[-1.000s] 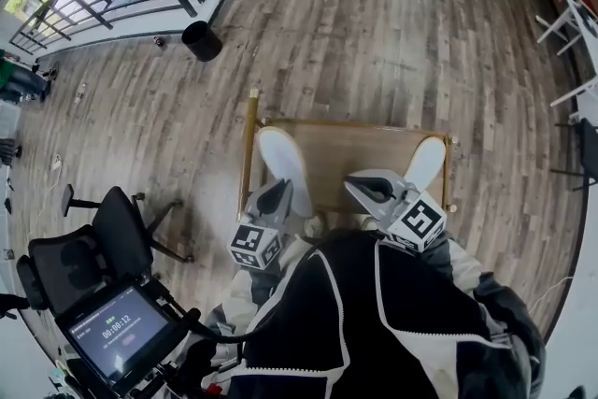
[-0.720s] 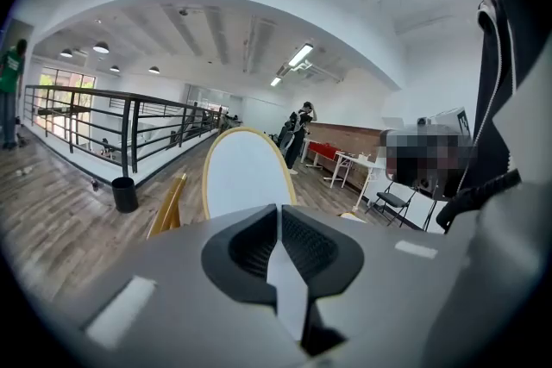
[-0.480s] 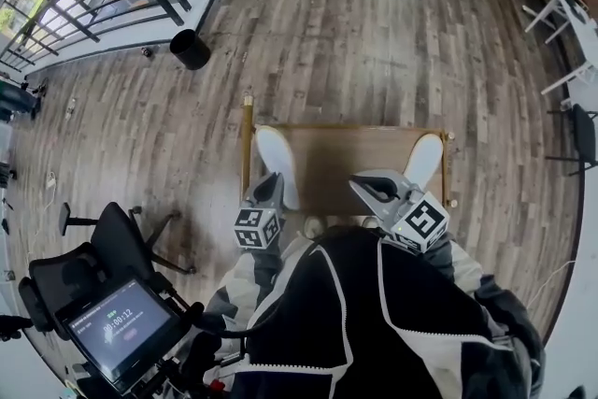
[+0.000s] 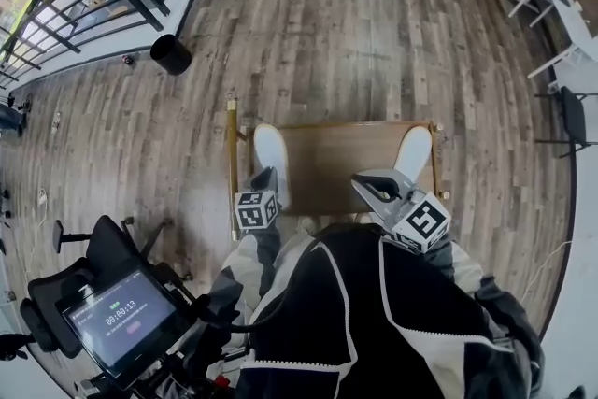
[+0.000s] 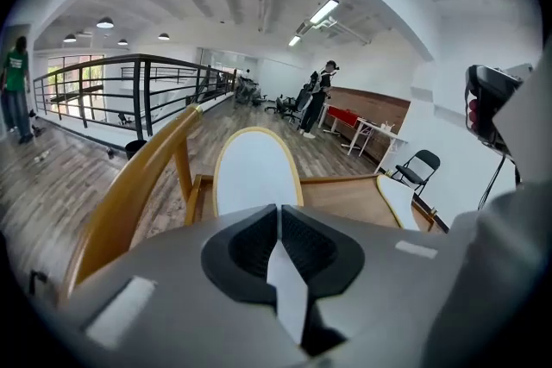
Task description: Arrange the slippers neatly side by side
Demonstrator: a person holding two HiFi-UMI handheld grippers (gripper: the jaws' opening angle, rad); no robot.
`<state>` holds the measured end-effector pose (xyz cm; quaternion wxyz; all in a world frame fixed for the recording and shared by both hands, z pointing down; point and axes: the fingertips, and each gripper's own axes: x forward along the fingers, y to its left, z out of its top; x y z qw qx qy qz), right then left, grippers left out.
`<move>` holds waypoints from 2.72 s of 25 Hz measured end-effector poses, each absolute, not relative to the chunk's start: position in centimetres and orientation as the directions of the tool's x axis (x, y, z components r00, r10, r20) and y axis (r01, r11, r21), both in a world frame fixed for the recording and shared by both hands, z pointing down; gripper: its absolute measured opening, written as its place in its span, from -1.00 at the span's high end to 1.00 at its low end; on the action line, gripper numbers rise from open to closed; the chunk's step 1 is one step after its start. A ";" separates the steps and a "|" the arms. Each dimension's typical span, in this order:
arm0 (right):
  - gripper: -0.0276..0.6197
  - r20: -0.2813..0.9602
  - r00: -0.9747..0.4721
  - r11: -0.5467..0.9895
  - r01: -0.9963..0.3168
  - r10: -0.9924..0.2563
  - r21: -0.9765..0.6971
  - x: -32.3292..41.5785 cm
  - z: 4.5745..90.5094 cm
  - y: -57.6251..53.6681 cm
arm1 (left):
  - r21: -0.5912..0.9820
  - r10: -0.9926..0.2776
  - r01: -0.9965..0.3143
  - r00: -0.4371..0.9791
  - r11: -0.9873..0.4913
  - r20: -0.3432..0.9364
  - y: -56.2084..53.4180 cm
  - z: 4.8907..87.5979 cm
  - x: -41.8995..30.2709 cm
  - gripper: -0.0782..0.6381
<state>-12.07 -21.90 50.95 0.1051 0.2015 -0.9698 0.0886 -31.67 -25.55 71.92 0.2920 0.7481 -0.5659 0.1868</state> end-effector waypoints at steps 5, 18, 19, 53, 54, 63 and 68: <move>0.90 0.246 -0.887 0.895 -0.428 -0.390 -0.128 -11.2 50.9 -22.0 | 0.234 -0.705 -0.958 0.281 -0.166 0.651 -25.7 73.9 -31.6 0.70; 0.90 0.272 -0.878 0.888 -0.441 -0.395 -0.133 -9.7 51.1 -22.4 | 0.194 -0.615 -0.945 0.318 -0.262 0.721 -27.6 76.5 -29.0 0.70; 0.90 0.273 -0.877 0.887 -0.442 -0.396 -0.132 -9.6 51.1 -22.5 | 0.189 -0.610 -0.945 0.316 -0.266 0.726 -27.8 76.6 -28.9 0.70; 0.90 0.159 -0.892 0.893 -0.439 -0.422 -0.094 -10.6 47.8 -23.5 | 0.021 -0.753 -0.770 0.629 -0.638 0.192 -26.7 49.9 -19.7 0.48; 0.90 0.141 -0.898 0.898 -0.431 -0.417 -0.091 -10.8 47.3 -23.4 | 0.021 -0.746 -0.757 0.648 -0.653 0.150 -26.3 48.3 -19.1 0.54; 0.91 0.000 -0.910 0.907 -0.413 -0.414 -0.086 -10.9 43.6 -22.6 | -0.032 -0.706 -0.705 0.708 -0.709 0.037 -22.6 42.9 -17.4 0.73; 0.90 0.031 -0.910 0.905 -0.416 -0.415 -0.096 -11.2 44.7 -22.7 | 0.029 -0.702 -0.702 0.712 -0.711 0.022 -22.9 43.1 -17.6 0.73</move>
